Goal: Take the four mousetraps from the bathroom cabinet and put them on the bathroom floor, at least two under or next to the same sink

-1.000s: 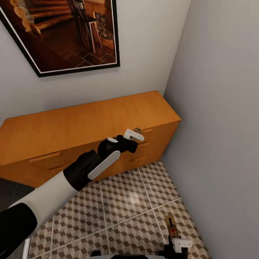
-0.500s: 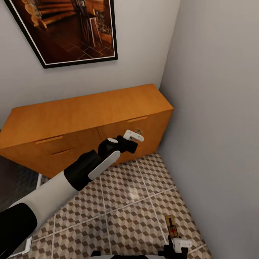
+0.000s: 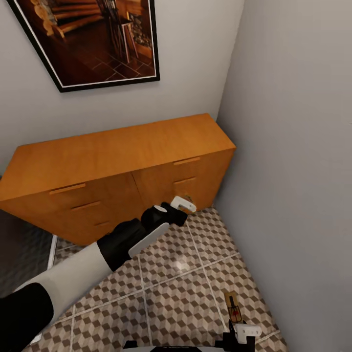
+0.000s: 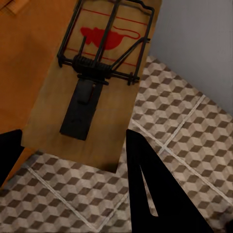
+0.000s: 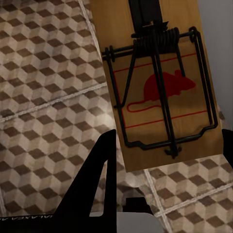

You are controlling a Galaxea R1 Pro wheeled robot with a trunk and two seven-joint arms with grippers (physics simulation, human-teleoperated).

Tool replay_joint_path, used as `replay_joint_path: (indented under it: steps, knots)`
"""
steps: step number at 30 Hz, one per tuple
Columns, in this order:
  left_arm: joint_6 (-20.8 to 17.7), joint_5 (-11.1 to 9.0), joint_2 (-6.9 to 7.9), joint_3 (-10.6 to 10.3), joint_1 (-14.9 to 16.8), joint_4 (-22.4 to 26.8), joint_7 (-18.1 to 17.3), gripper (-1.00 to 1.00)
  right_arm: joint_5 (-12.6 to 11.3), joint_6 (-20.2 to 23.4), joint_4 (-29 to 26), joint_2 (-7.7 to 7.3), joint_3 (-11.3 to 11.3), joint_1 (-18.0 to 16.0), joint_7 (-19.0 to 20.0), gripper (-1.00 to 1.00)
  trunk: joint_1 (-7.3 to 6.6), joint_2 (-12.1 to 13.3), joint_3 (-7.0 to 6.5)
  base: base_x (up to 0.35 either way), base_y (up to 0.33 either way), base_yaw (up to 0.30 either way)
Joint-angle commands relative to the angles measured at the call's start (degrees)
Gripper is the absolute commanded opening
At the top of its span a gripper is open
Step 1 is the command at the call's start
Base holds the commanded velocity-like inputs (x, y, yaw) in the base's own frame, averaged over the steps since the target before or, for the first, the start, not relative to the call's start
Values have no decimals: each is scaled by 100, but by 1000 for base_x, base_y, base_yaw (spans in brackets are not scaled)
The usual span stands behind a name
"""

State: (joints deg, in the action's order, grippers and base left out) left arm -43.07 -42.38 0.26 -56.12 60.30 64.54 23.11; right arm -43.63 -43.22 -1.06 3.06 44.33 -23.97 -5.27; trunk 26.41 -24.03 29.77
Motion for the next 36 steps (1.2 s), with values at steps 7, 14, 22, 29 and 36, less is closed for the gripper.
replay_joint_path:
  steps: [7,14,22,29,36]
  knots:
    - [1516,-48,-216,-1248,-200,-1135,-33,-100,-7,-3,1,2,49,-3,-53,-100,3,-9,7,0,0,0]
    - [2156,-42,-212,-1559,-974,-1557,-142,-100,-8,-2,1,2,49,-2,-53,-100,3,-9,7,0,0,0]
    - [3831,-34,-45,-1610,-1691,-2507,-161,-100,-7,-2,1,-2,49,-2,-56,-100,3,-9,7,0,0,0]
    - [5179,-33,35,-1656,-2198,-3573,-197,-100,-5,-2,1,-23,43,-3,-65,-100,3,-9,7,0,0,0]
    - [6488,-39,251,-1657,-2560,-4417,-576,-100,31,-15,1,-41,69,-4,-21,-100,3,-9,7,0,0,0]
